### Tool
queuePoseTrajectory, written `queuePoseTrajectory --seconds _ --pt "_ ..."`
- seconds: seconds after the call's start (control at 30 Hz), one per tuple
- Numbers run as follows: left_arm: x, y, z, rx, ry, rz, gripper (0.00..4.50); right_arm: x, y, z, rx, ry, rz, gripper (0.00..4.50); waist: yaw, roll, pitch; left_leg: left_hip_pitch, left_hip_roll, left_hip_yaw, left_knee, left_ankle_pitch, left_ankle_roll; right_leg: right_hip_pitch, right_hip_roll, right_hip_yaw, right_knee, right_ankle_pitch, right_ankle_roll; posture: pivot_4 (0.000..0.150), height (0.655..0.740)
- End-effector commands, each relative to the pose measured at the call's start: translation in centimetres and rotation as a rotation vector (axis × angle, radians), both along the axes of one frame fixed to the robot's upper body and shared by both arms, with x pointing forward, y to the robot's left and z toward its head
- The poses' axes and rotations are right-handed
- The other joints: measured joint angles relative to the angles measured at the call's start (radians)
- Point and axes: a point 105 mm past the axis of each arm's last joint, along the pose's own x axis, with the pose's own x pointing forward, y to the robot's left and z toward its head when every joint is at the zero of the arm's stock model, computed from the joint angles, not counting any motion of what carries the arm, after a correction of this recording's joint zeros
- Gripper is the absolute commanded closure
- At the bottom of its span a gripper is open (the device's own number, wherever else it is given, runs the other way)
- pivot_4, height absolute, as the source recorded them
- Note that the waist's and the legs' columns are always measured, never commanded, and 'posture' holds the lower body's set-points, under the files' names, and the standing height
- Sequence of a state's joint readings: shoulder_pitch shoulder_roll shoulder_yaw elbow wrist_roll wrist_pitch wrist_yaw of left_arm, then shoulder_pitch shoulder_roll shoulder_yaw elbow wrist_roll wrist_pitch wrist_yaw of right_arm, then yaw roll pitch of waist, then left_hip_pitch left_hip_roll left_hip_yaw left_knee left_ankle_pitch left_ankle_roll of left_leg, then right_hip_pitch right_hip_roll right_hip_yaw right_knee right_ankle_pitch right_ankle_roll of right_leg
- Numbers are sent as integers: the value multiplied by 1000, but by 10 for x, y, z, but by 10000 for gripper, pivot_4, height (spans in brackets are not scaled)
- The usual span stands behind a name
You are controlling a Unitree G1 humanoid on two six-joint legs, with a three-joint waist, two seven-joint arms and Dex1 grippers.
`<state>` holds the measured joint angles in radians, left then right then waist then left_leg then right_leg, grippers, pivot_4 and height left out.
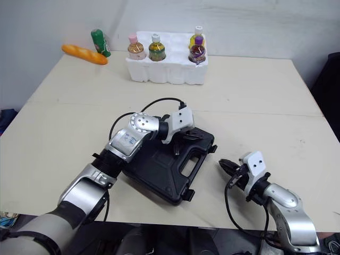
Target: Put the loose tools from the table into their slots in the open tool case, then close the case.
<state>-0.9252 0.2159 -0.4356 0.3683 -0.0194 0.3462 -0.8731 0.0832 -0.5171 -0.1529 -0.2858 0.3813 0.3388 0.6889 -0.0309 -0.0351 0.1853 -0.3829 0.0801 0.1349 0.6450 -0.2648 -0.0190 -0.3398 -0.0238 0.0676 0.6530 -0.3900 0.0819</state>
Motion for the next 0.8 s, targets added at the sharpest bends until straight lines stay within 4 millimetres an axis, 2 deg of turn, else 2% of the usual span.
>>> queuePoseTrajectory --seconds 0.03,0.27,0.53,0.67,0.8 --pt "1 24 -63 202 140 104 44596 4 3 7 -7 -39 31 45000 0 -2 -3 0 0 0 0 0 0 0 0 0 0 0 0 1500 7378" --pt "-6 29 -73 204 180 110 44596 18 9 10 -17 -63 55 45000 -3 -4 -15 2 0 0 -1 0 1 2 -1 0 0 0 0 1500 7378" --pt "-8 29 -69 192 183 112 44596 28 15 16 -24 -104 77 45000 0 -4 -16 2 0 -1 -2 -1 0 2 -1 -1 -1 0 -1 1500 7378" --pt "-6 30 -69 189 184 124 44596 33 22 27 16 -136 99 45000 -2 -4 -16 2 0 -1 -3 -1 0 2 -1 -1 -1 0 -1 1500 7378" --pt "-6 28 -69 182 196 137 44596 32 23 25 -8 -120 122 45000 -3 -4 -17 2 0 -1 -3 -1 0 2 -1 -1 -1 0 -1 1500 7378"
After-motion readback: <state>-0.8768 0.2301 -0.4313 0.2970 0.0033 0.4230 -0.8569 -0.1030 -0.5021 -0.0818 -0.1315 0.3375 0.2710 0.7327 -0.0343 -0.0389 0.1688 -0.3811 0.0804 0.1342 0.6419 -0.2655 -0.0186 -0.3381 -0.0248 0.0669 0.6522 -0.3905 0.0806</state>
